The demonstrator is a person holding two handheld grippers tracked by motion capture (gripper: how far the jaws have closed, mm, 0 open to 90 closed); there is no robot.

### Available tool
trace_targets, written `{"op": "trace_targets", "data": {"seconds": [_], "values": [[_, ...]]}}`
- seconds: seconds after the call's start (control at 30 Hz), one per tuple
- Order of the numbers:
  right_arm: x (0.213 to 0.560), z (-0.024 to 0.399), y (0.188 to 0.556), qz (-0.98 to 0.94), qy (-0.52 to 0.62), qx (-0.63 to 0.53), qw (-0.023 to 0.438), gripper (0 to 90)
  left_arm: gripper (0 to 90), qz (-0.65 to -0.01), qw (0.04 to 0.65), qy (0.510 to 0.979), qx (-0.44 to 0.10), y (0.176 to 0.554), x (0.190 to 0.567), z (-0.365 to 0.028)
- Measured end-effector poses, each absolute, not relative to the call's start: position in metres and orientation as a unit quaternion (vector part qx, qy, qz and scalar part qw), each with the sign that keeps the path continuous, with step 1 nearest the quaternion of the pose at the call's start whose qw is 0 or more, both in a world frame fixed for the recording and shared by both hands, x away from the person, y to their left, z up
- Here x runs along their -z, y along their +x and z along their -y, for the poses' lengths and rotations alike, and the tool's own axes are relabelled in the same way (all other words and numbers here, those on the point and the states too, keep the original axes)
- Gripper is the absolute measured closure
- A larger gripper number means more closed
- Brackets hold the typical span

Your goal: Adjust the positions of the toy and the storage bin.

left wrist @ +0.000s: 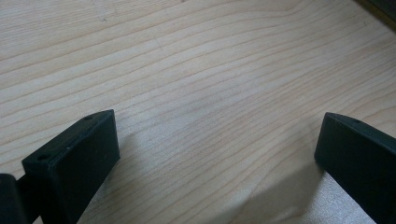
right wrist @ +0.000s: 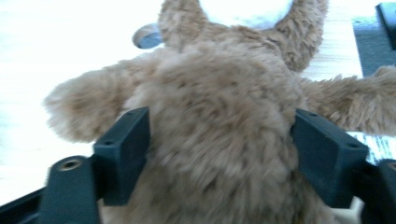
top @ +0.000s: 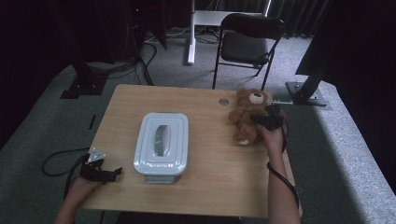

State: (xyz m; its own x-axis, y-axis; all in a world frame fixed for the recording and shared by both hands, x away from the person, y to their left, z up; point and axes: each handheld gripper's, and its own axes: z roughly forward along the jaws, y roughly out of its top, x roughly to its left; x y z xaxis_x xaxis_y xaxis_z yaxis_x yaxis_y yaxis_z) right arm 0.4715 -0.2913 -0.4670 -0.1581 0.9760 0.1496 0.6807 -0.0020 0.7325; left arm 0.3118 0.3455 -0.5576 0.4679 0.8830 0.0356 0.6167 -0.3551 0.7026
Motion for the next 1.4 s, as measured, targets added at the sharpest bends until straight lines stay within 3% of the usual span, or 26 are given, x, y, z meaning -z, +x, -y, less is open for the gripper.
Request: {"op": "trace_targets", "data": {"seconds": [0.07,0.27,0.6,0.77,0.97,1.4], "values": [[0.463,0.290,0.464,-0.681,0.603,-0.356,0.215,12.5,0.4,-0.470,0.318,0.797,-0.209,0.312,0.558,-0.345],[0.444,0.280,0.442,-0.679,0.578,-0.388,0.231,13.2,0.3,-0.472,0.325,0.796,-0.198,0.313,0.556,-0.345],[0.431,0.234,0.419,-0.701,0.531,-0.437,0.191,11.6,0.3,-0.474,0.332,0.795,-0.182,0.318,0.547,-0.341],[0.444,0.196,0.413,-0.723,0.499,-0.447,0.168,11.6,0.3,-0.471,0.333,0.797,-0.182,0.321,0.542,-0.334],[0.467,0.162,0.412,-0.741,0.484,-0.432,0.174,11.6,0.3,-0.473,0.335,0.792,-0.193,0.327,0.538,-0.329],[0.507,0.127,0.421,-0.752,0.483,-0.425,0.143,11.6,0.3,-0.459,0.338,0.796,-0.203,0.342,0.536,-0.309]]}}
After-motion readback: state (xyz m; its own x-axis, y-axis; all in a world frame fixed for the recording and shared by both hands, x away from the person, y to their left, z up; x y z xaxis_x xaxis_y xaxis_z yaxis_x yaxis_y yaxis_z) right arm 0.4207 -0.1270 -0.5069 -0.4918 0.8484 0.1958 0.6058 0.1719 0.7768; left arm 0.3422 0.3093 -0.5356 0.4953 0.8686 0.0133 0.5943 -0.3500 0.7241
